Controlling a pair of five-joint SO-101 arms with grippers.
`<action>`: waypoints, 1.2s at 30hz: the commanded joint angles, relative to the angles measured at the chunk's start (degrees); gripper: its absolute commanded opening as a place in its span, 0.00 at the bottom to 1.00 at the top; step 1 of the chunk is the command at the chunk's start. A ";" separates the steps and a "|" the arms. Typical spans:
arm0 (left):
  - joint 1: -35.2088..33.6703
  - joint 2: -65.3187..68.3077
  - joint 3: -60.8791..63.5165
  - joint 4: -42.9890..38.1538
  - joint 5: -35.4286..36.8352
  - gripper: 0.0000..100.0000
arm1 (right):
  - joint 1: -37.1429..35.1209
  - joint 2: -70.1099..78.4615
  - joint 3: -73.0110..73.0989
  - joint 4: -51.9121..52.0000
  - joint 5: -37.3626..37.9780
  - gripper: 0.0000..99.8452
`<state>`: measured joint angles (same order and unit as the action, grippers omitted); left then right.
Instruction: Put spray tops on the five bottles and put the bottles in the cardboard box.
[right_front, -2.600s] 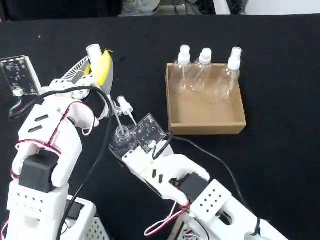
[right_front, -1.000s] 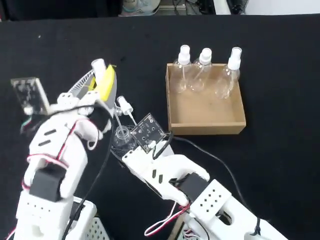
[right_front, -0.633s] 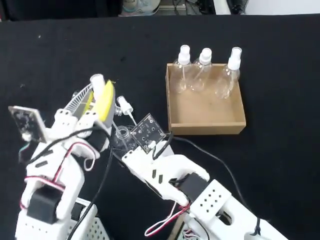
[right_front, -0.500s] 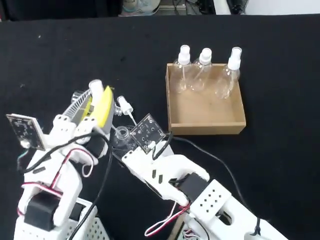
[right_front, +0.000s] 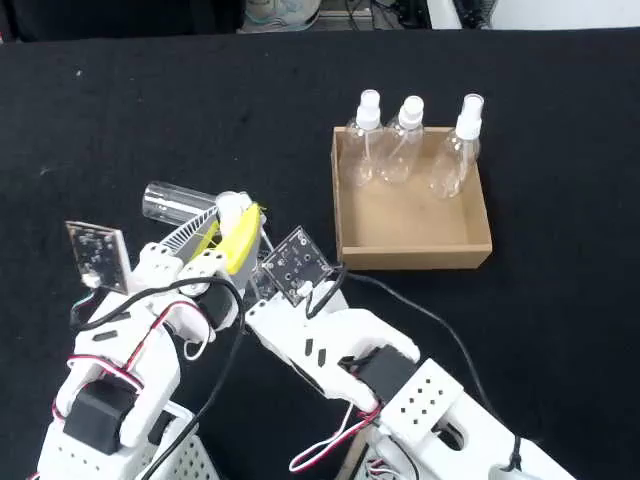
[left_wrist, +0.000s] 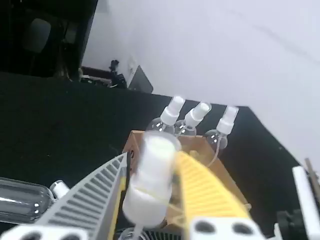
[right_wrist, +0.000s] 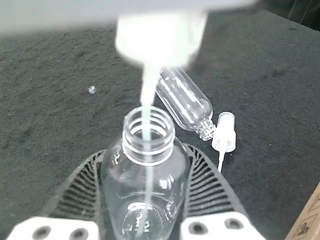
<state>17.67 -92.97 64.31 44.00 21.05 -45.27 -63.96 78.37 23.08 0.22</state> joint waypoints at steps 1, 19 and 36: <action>0.84 -0.35 -1.63 2.37 2.99 0.26 | -0.88 -1.19 -0.48 -1.41 -0.35 0.01; -13.49 0.88 -4.79 9.14 2.99 0.27 | -0.88 -1.19 -0.48 -1.41 -0.35 0.01; -4.44 0.53 -11.56 20.04 2.81 0.28 | -0.88 -1.19 -0.40 -1.41 -0.35 0.01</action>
<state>10.99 -92.70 54.29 64.40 23.60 -45.36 -63.96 78.37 23.08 0.13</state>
